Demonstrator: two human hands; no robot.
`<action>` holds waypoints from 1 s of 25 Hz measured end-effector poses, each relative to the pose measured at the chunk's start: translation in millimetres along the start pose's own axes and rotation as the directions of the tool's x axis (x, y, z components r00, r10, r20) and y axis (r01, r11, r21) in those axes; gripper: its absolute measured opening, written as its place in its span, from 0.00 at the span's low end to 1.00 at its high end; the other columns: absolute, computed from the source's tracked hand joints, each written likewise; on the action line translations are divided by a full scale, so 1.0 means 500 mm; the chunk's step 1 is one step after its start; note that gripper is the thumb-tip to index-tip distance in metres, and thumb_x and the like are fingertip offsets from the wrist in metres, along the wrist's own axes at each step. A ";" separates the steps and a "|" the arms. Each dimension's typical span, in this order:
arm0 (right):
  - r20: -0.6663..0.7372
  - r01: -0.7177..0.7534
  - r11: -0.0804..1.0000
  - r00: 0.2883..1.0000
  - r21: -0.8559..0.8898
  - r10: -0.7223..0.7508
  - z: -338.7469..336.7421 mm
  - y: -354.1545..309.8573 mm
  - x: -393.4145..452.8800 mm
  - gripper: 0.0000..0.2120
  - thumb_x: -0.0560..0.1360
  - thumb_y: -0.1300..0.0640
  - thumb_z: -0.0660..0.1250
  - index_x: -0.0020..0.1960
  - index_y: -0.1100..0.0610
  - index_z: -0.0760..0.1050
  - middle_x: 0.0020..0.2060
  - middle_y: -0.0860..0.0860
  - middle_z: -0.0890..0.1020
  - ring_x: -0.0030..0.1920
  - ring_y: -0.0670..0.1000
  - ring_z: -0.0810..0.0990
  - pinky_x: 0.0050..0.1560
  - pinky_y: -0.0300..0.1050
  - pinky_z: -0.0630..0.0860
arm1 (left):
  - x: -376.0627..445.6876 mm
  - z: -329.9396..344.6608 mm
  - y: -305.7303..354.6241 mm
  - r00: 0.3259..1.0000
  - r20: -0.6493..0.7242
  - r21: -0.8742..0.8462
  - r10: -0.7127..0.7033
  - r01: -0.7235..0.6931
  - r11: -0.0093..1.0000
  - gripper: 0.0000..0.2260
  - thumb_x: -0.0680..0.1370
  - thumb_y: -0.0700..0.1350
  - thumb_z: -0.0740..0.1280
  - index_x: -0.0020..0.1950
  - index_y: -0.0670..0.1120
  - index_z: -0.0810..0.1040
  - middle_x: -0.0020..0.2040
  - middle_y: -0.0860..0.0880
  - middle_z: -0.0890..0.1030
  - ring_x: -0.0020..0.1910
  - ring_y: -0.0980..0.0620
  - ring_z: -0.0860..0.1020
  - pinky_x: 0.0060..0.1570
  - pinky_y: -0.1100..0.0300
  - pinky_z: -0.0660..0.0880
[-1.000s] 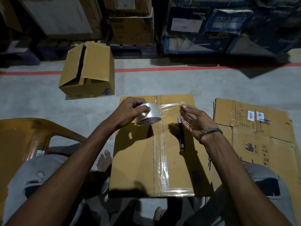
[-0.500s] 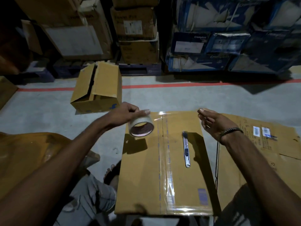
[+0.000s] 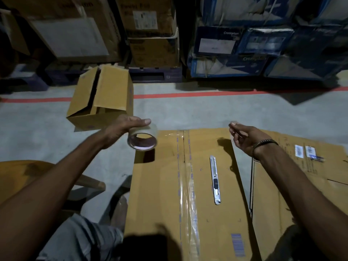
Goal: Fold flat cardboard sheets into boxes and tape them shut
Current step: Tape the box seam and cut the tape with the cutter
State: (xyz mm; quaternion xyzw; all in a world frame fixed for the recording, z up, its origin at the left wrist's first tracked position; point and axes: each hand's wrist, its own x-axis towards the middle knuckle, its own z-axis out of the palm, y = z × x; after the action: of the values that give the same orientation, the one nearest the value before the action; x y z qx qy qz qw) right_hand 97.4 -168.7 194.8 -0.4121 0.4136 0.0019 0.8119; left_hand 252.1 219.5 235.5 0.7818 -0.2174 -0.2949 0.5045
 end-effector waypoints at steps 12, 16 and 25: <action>-0.072 -0.005 1.000 0.997 0.001 0.005 -0.024 -0.013 0.092 0.06 0.76 0.62 0.74 0.53 0.57 0.83 0.45 0.51 0.88 0.46 0.46 0.86 0.38 0.32 0.78 | 0.072 -0.070 -0.081 0.979 -0.181 0.247 -0.090 0.134 0.960 0.19 0.66 0.58 0.81 0.46 0.44 0.85 0.41 0.47 0.86 0.40 0.50 0.85 0.39 0.58 0.78; -0.106 0.044 0.999 0.993 0.026 -0.041 -0.045 -0.023 0.111 0.09 0.76 0.62 0.75 0.55 0.57 0.82 0.42 0.49 0.87 0.41 0.44 0.86 0.38 0.31 0.78 | 0.070 -0.100 -0.124 0.933 -0.339 0.405 -0.118 0.258 0.877 0.19 0.65 0.61 0.82 0.39 0.47 0.82 0.38 0.47 0.82 0.39 0.48 0.81 0.39 0.56 0.76; -0.076 0.015 0.999 0.997 -0.052 -0.019 -0.055 -0.006 0.135 0.04 0.79 0.58 0.72 0.52 0.58 0.84 0.51 0.51 0.87 0.51 0.46 0.85 0.47 0.37 0.78 | 0.084 -0.106 -0.173 0.885 -0.427 0.355 -0.185 0.352 0.866 0.32 0.60 0.74 0.79 0.40 0.47 0.80 0.43 0.43 0.86 0.42 0.43 0.85 0.50 0.42 0.84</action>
State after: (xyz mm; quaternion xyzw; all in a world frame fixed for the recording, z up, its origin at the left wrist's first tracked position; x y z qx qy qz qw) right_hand 124.5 -211.9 142.3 -0.4359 0.4409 -0.0101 0.7846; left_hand 322.7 262.2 162.9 0.9369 -0.0612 -0.1524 0.3086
